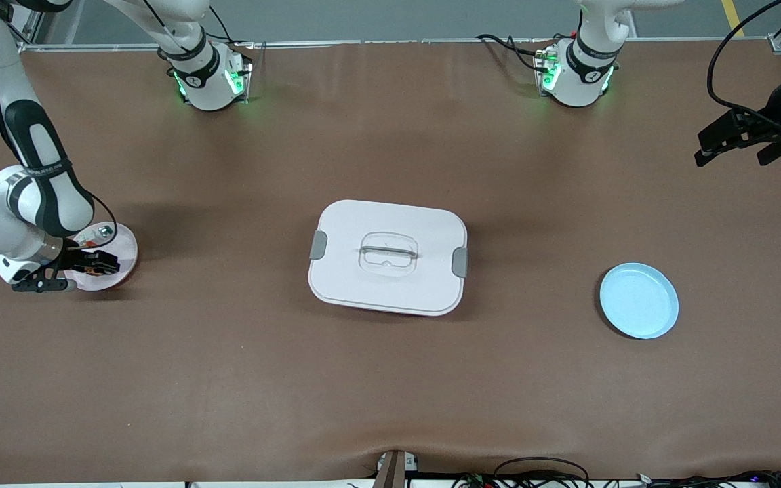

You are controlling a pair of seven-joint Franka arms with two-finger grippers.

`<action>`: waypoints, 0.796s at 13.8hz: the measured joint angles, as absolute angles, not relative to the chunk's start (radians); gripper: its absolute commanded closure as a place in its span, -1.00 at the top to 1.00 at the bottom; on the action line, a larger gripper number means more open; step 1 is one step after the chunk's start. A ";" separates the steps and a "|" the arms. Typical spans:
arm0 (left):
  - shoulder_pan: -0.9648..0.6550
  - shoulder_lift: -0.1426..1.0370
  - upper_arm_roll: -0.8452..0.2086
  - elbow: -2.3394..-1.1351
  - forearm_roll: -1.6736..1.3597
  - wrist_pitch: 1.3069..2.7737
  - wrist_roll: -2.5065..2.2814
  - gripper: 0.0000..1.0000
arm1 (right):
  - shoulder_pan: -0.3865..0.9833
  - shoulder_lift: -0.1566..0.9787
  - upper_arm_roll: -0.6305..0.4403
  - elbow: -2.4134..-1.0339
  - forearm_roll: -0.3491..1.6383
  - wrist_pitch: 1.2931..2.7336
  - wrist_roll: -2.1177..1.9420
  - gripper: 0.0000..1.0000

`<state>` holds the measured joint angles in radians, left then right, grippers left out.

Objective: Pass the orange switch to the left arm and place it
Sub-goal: 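Close the right gripper on the orange switch and lift it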

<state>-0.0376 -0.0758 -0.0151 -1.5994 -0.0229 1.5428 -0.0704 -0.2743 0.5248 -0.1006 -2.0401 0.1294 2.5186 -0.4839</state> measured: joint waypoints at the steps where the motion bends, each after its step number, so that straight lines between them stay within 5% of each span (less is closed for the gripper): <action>1: -0.038 -0.076 -0.015 -1.599 -0.023 1.543 -0.070 1.00 | -0.274 0.525 -0.100 -2.040 0.130 2.518 -0.483 -1.00; 6: -0.038 -0.076 -0.015 -1.599 -0.023 1.543 -0.070 1.00 | -0.273 0.524 -0.095 -2.007 0.131 2.437 -0.458 -1.00; 11: -0.038 -0.076 -0.015 -1.599 -0.023 1.543 -0.070 1.00 | -0.263 0.466 -0.090 -1.765 0.132 1.946 -0.367 -1.00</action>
<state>-0.0376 -0.0758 -0.0151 -1.5994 -0.0229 1.5427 -0.0704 -0.2626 0.4659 -0.0905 -1.7646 0.1317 1.9455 -0.3671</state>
